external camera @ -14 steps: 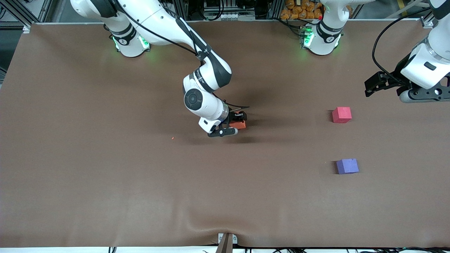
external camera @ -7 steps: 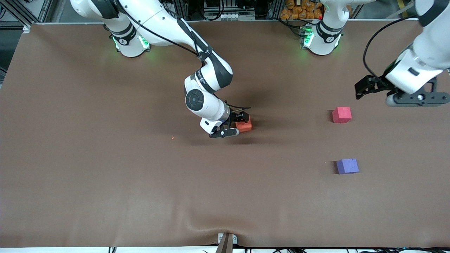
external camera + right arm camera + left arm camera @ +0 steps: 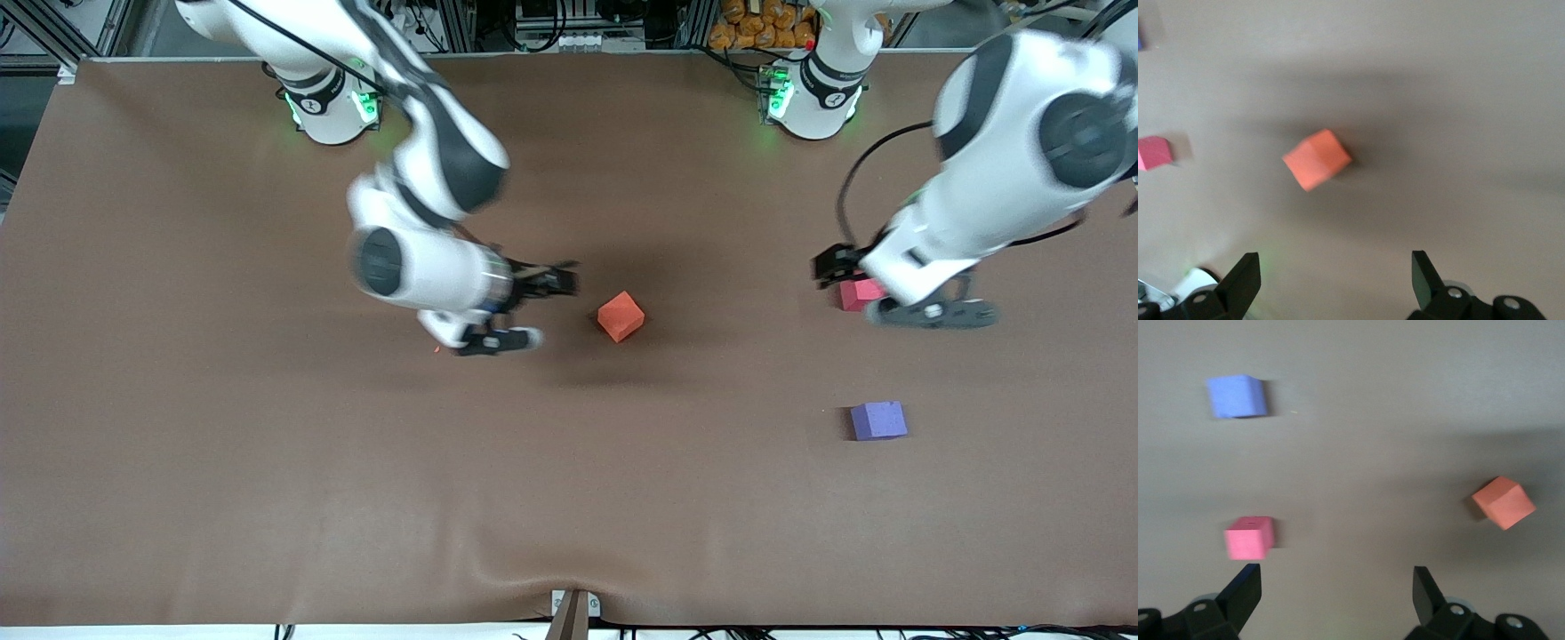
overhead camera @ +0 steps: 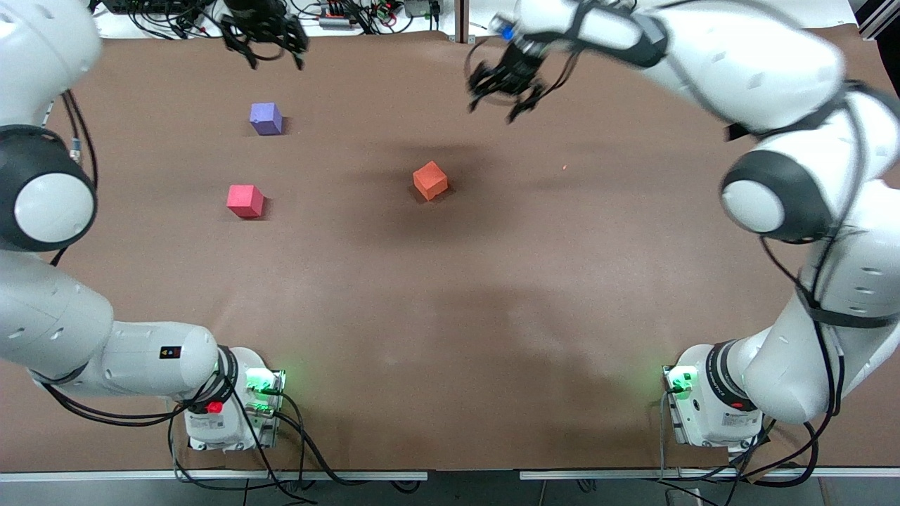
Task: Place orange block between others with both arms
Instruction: 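Grasp the orange cube with the left gripper while the right gripper withdraws, then carry the orange cube with the left gripper toward the pink cube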
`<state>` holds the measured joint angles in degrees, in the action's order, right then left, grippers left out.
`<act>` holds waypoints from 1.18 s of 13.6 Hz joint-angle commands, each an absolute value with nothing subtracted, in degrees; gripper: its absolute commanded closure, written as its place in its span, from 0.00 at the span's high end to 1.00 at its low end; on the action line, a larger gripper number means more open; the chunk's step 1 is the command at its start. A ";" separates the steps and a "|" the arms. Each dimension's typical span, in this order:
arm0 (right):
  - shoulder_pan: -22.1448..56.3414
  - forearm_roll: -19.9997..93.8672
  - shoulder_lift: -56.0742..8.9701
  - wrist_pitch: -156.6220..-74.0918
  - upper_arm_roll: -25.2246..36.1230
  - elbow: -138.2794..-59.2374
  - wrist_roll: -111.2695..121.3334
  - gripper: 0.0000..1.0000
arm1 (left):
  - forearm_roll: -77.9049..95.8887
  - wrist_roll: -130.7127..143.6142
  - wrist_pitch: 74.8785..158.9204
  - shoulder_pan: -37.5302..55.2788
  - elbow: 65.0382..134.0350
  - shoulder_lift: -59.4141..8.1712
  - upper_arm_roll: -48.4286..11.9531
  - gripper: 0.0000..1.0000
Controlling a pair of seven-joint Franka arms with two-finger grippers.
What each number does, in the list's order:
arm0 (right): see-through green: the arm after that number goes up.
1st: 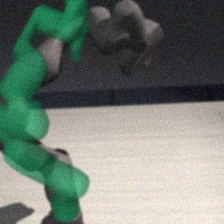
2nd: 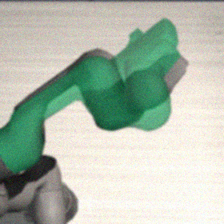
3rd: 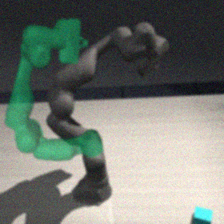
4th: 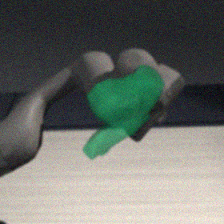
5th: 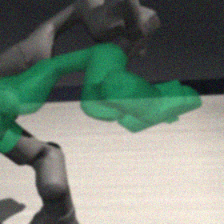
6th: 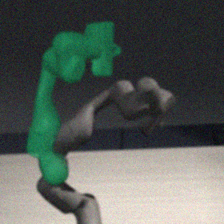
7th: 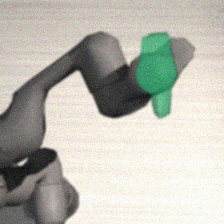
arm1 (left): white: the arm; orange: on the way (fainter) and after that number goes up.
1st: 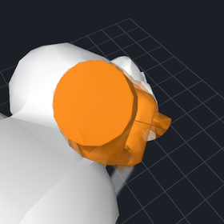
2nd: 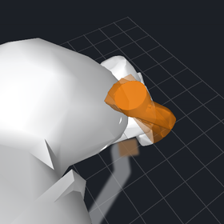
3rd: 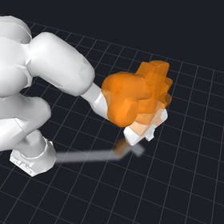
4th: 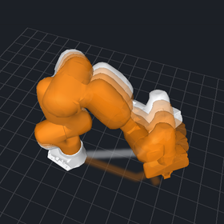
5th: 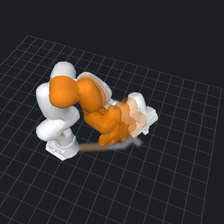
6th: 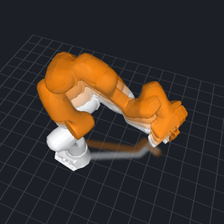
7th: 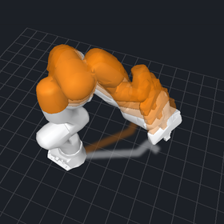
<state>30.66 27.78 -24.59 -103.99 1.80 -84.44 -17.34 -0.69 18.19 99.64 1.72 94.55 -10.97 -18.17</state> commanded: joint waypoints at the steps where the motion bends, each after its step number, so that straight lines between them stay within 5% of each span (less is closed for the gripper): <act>1: 23.93 18.32 -12.78 -92.34 0.35 -87.36 -17.23 1.00 | -0.88 29.74 104.66 6.58 93.87 -15.54 -18.54 1.00; 7: 3.38 8.97 -6.07 -69.63 0.26 -79.56 -5.50 1.00 | -11.93 66.12 117.06 18.97 93.87 -27.49 -18.54 1.00; 16: -1.67 0.27 -4.48 -73.12 2.81 -78.84 13.36 1.00 | -19.76 92.18 125.59 27.42 94.22 -39.63 -18.46 1.00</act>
<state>-1.77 2.13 -5.06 -73.03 3.04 -79.22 12.52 -16.41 87.86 124.43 26.71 94.93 -37.77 -18.64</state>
